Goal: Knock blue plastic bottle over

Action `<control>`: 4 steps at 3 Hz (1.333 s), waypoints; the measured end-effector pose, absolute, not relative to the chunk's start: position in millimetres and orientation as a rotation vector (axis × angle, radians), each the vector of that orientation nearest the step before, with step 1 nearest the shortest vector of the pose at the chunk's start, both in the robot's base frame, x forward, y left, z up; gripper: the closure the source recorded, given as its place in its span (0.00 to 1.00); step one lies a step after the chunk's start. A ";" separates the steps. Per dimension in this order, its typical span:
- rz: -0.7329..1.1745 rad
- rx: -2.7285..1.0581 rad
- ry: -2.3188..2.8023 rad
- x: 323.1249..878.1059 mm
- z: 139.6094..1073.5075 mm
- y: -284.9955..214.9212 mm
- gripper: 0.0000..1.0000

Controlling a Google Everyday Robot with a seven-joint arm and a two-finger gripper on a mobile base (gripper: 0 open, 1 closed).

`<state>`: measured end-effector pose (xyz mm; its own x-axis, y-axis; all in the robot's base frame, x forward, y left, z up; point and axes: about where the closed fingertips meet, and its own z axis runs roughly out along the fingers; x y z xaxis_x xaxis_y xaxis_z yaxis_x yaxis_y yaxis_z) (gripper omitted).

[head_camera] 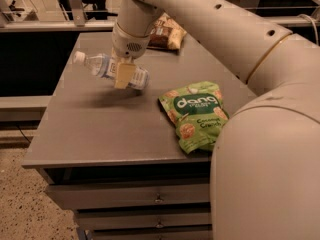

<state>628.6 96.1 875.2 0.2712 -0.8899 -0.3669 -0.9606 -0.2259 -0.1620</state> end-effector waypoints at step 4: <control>0.286 -2.231 1.646 626.1 871.7 118.8 0.00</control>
Offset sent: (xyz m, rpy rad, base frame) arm -0.0015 0.0258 0.0023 -0.0040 -0.0075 0.0453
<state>626.1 118.8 871.7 0.3037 -0.8805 -0.3640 -0.9517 -0.2622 -0.1599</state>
